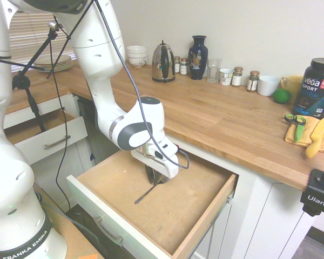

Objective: Put fork in the drawer

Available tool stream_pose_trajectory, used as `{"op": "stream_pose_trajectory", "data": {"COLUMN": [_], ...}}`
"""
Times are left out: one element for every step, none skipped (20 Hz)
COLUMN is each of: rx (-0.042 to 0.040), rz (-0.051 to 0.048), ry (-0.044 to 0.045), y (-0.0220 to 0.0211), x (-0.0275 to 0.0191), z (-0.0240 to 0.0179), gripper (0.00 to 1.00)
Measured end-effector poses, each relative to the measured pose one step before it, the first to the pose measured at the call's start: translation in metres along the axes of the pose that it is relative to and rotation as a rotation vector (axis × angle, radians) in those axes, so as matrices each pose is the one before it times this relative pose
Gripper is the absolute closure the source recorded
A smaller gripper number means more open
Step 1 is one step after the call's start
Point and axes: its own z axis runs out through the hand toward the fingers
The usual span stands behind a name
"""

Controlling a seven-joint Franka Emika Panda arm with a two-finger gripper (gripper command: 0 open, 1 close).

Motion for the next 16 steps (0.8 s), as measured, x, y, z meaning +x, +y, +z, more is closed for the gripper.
{"op": "stream_pose_trajectory", "data": {"rx": [0.00074, 0.00146, 0.00213, 0.00225, 0.00217, 0.0023, 0.00398, 0.00586, 0.00585, 0.00448, 0.0043, 0.00329, 0.00235, 0.00209, 0.00285, 0.00273], "rz": [0.00246, 0.00162, 0.00017, 0.00035, 0.00085, 0.00144, 0.00302, 0.00511, 0.00461, 0.00503, 0.00522, 0.00302, 0.00059, -0.00429, -0.00486, -0.00423], "ry": [-0.0004, 0.00066, 0.00175, 0.00198, 0.0021, 0.00256, 0.00487, 0.00699, 0.00604, 0.00294, 0.00135, -0.00228, -0.00361, -0.00193, -0.00023, 0.00094], "y": [0.00112, 0.00059, -0.00027, -0.0004, -0.00023, -0.00004, -0.00015, -0.00071, -0.00019, 0.00085, 0.00098, 0.00114, 0.00134, 0.00112, 0.00152, 0.00163], "x": [-0.00145, -0.00092, -0.0001, 0.00042, 0.00056, 0.00083, 0.00226, 0.00491, 0.00459, 0.00365, 0.00299, 0.00217, 0.00172, 0.0006, -0.00012, -0.0007], "z": [-0.00063, -0.00082, -0.00104, -0.00115, -0.00111, -0.00126, -0.00227, -0.00413, -0.00486, -0.00535, -0.00587, -0.0067, -0.00751, -0.00731, -0.00714, -0.00692], "gripper": [0.0, 0.0, 0.0, 0.0, 0.0, 0.0, 0.0, 0.0, 0.0, 0.0, 0.0, 0.0, 0.0, 0.0, 0.0, 0.0]}}
